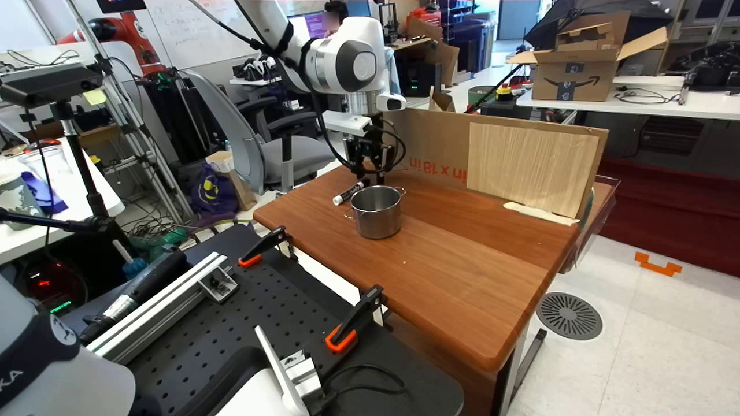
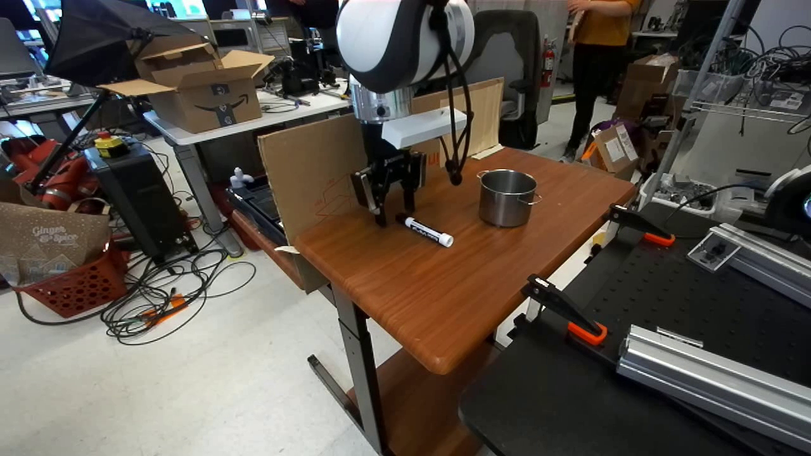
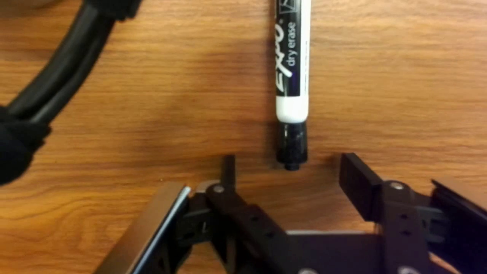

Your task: Remove the marker from the pot and put it on the table

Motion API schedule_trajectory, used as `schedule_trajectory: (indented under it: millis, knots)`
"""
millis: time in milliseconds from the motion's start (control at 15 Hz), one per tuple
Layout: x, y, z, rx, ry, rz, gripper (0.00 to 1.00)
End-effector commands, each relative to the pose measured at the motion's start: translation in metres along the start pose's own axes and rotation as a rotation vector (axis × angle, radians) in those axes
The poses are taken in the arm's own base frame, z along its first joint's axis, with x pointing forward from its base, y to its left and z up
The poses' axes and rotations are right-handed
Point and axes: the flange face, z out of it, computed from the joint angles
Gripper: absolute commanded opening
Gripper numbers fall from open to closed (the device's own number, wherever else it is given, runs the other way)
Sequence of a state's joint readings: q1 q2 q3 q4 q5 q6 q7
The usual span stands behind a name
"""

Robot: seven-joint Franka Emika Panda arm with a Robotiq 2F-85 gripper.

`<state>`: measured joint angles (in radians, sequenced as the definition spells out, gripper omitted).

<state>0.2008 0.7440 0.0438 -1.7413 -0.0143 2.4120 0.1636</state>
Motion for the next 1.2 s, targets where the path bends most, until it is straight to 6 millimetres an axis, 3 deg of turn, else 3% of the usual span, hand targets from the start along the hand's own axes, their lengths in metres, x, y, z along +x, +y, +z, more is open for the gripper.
schedule_trajectory:
  millis: [0, 333, 733, 800, 933, 1133]
  knots:
    - [0.007, -0.002, 0.0, -0.026, -0.003, 0.01, 0.99]
    - [0.002, -0.006, -0.018, -0.022, 0.017, 0.004, 1.0]
    - [-0.033, -0.029, -0.08, -0.02, 0.106, -0.083, 1.0]
    - [-0.013, -0.031, -0.066, 0.0, 0.074, -0.053, 1.0]
    - [-0.026, -0.033, -0.082, -0.007, 0.082, -0.066, 1.0]
    - [-0.032, -0.03, -0.079, -0.009, 0.077, -0.067, 1.0]
